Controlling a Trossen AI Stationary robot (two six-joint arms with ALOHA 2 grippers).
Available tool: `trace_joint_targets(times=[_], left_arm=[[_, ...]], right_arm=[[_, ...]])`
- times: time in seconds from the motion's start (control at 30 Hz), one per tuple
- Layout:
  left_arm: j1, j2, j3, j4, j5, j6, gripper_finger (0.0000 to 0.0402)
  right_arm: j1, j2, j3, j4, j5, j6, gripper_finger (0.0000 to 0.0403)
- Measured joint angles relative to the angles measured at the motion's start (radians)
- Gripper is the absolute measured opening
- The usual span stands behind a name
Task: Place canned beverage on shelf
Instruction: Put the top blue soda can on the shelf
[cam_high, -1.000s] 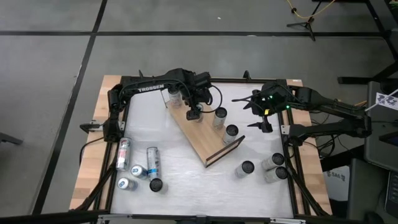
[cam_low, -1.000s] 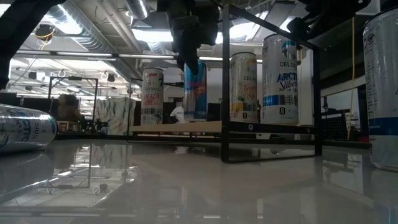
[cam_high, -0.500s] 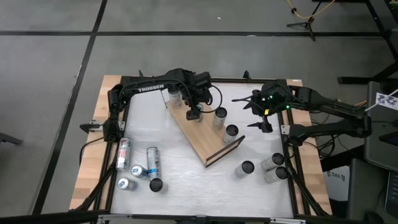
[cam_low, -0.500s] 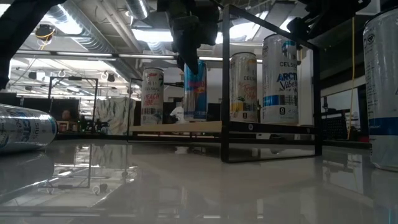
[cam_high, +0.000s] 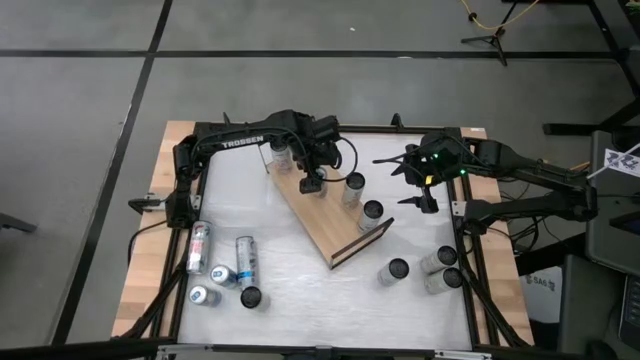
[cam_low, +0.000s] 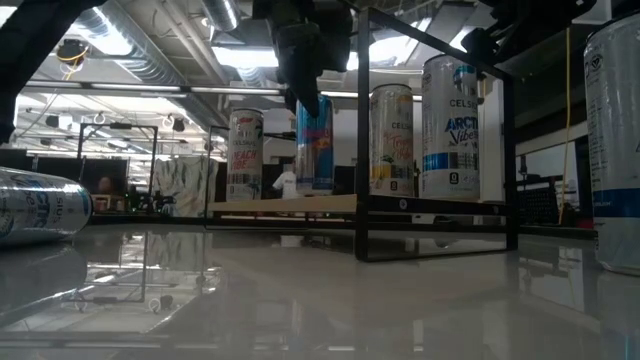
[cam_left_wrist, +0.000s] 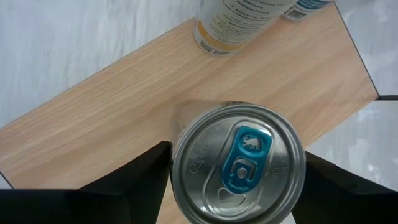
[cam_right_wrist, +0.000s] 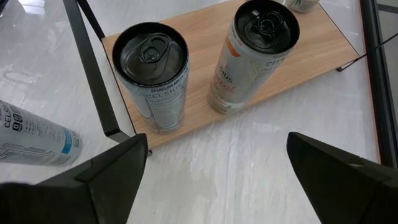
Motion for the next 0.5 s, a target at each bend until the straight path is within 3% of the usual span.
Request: trace_joint_targets(times=[0.5], left_arm=[[0.0,-0.002,0.0,0.001,-0.028,-0.001,0.0334]], right_arm=[[0.0,0.0,0.0,0.0,0.0,0.0,0.0379]])
